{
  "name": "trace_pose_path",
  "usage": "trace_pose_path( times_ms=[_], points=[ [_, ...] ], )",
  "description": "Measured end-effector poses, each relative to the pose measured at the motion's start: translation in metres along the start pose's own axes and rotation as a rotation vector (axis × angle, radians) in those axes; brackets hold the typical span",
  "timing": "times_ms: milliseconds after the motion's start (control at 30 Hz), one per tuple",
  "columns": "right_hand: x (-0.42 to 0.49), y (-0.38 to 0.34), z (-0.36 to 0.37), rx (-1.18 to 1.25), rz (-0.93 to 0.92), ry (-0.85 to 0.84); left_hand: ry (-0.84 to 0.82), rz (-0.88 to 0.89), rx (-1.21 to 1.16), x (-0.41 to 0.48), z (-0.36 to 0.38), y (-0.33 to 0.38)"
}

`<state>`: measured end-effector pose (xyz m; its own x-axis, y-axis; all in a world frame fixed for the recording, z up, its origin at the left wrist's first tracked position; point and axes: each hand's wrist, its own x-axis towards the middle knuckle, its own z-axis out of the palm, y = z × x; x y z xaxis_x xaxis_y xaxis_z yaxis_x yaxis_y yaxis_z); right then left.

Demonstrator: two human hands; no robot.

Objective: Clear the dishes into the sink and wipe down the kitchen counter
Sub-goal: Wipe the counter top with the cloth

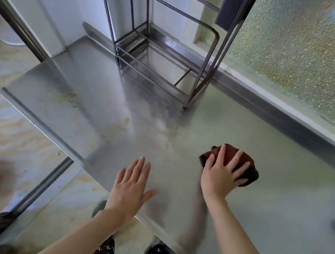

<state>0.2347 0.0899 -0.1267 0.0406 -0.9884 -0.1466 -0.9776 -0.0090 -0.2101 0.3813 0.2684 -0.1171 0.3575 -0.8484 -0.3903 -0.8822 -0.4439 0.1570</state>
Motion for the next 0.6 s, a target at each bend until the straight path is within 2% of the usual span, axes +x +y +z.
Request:
trace_pose_path(
  times_ms=[67,200,267,333,433,500,533,600],
  points=[
    [0.001,-0.040,0.011,0.041,-0.016,-0.011,0.001,0.050,0.017,0.004,-0.004,-0.005],
    [-0.013,-0.111,0.034,-0.062,-0.511,0.001,0.072,0.209,-0.048,0.021,-0.028,-0.037],
    [-0.018,-0.113,0.034,-0.122,-0.652,-0.034,0.135,0.218,-0.031,0.033,-0.039,-0.065],
    [-0.018,-0.095,0.030,-0.139,-0.581,-0.004,0.148,0.164,0.005,0.047,-0.049,-0.097],
    [-0.024,-0.071,0.025,-0.063,-0.167,0.061,0.106,0.096,0.012,0.061,-0.055,-0.143],
    [-0.036,-0.082,0.028,0.003,0.082,0.047,0.084,0.109,0.036,0.067,-0.055,-0.163],
    [-0.045,-0.095,0.030,0.021,0.133,0.046,0.066,0.127,0.046,0.067,-0.055,-0.167],
    [-0.065,-0.128,0.040,0.030,0.046,0.051,0.051,0.140,0.042,0.067,-0.054,-0.169]
  ],
)
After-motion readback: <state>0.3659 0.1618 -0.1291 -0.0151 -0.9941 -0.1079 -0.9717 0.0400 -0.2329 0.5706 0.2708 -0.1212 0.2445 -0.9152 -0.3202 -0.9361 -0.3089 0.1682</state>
